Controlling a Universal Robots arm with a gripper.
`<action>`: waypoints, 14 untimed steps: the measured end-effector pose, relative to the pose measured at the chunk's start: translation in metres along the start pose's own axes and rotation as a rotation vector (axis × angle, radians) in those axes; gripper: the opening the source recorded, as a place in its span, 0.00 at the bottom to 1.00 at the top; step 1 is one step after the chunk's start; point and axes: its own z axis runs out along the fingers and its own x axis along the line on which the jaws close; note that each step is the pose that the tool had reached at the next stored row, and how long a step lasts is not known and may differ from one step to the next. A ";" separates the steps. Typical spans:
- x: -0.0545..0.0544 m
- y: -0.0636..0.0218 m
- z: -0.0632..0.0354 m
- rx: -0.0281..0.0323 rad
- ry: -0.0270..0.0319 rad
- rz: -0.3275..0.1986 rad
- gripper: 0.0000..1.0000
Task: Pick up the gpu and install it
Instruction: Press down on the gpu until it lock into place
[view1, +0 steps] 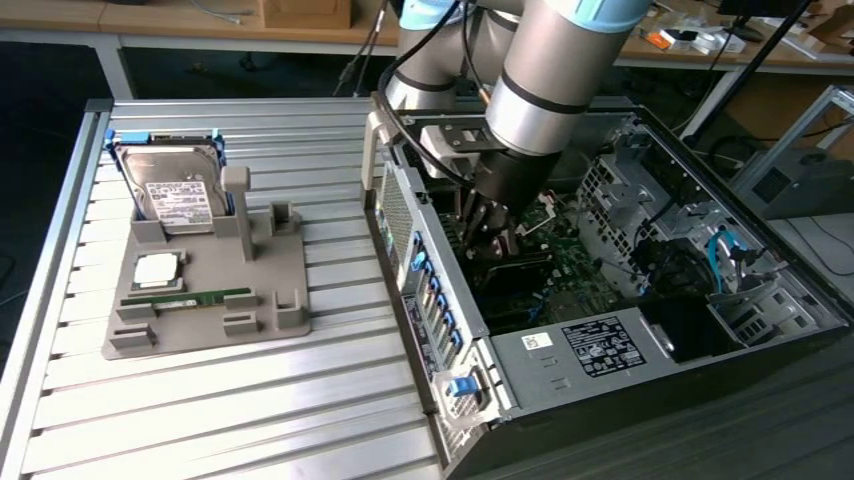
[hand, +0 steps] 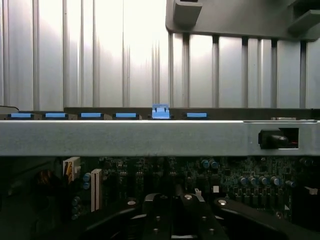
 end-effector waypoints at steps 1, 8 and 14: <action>0.000 0.0001 -0.0016 -0.0001 0.0001 0.000 0.11; 0.000 -0.0036 -0.0033 -0.0005 -0.0048 0.000 0.11; 0.000 -0.0112 -0.0036 -0.0027 -0.0077 0.000 0.11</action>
